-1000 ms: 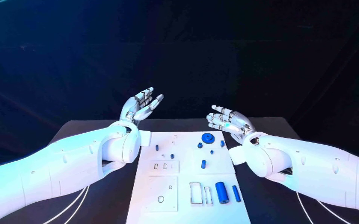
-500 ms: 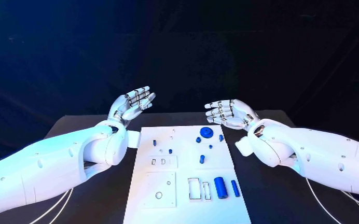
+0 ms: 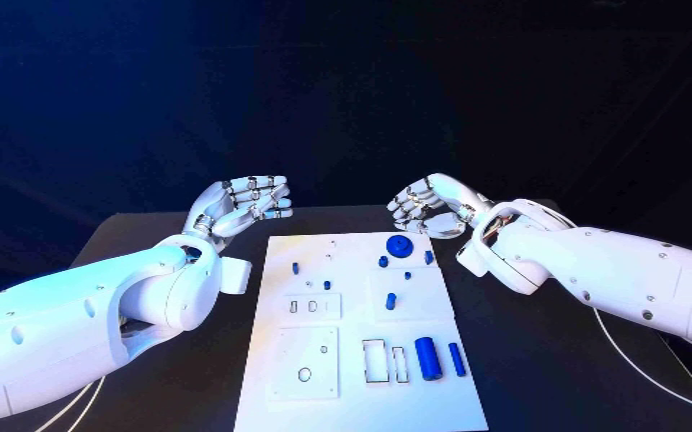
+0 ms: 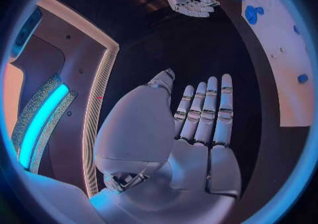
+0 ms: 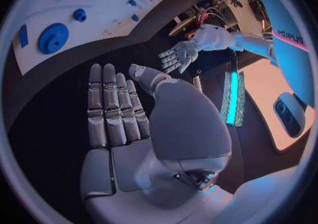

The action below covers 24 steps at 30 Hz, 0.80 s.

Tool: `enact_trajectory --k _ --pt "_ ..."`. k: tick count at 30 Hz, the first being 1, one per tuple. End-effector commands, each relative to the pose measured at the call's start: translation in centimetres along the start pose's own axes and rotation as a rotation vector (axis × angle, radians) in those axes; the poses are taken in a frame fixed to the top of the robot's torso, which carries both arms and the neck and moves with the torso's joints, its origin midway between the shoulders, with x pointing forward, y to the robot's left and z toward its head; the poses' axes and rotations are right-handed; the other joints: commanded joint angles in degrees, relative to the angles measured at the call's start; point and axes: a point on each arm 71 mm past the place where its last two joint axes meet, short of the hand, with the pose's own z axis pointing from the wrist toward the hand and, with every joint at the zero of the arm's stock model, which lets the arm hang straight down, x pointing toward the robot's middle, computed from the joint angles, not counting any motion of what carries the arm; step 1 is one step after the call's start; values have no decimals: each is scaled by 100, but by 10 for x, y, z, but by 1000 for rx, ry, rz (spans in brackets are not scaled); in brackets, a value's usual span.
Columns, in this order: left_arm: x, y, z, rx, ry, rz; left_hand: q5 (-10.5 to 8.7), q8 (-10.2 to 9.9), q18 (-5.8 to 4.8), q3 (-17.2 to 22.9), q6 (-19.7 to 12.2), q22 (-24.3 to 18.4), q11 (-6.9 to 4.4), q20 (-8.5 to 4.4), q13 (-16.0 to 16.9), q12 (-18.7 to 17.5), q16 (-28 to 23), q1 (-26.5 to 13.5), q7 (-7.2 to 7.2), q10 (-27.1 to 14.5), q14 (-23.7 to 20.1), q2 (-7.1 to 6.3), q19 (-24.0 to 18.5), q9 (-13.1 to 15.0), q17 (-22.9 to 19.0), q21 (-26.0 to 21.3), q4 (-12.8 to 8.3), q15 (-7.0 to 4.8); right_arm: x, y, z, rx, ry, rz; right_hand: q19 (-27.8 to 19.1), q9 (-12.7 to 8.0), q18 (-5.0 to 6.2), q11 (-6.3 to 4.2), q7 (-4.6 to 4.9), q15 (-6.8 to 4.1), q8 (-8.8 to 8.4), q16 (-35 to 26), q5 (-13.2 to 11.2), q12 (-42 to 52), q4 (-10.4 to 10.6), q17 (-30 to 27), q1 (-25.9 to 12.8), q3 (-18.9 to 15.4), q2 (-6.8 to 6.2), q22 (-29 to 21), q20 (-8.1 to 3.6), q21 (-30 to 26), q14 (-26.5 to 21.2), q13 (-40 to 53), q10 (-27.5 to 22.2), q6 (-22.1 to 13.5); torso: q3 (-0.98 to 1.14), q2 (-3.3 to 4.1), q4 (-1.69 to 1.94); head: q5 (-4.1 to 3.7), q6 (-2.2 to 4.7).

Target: Assemble the parts on the task board

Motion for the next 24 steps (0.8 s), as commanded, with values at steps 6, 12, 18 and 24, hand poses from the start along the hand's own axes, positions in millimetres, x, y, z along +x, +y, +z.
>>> enact_trajectory --k 6,12,18,24 --pt "7 -13 -18 -6 77 -23 4 127 70 85 255 283 -258 -369 105 162 1079 161 43 621 653 -72 720 62 1041 625 32 -326 12 9 9 3 163 -374 659 106 2 -267 -220 -450 42 1228 215 7 -66 1160 95 -219 -83 1077 -503 1697 1330 135 613 396 18 257 -2 -9 -9" --pt "12 -15 -21 -12 105 -45 -5 160 46 231 401 772 -318 -556 90 72 2009 111 -19 690 470 -99 1158 91 1873 1482 45 -435 15 7 13 54 211 -465 646 183 14 -285 -235 -415 -83 2084 -32 -30 101 1941 -135 -25 -243 1453 -457 2144 1328 185 303 387 11 340 58 -25 -56" --pt "20 -18 -24 -19 143 -77 -11 149 49 454 465 1394 -353 -628 82 6 2731 -26 -31 780 547 -159 1007 108 2422 2426 36 -494 17 4 16 86 208 -522 1685 381 -382 -263 -267 -384 -154 4592 -108 -12 365 4256 -261 148 -460 4245 -418 4231 1486 336 69 369 4 412 104 -65 -66" --pt "23 -22 -25 -11 154 -85 -16 145 53 493 469 1502 -353 -620 84 -3 2799 -78 -31 794 527 -173 908 111 2477 2578 42 -491 20 3 18 109 211 -553 1817 446 -450 -242 -258 -364 -197 5113 -191 12 477 4731 -296 24 -530 4741 -384 4590 1481 374 -104 298 7 454 116 -57 -82"
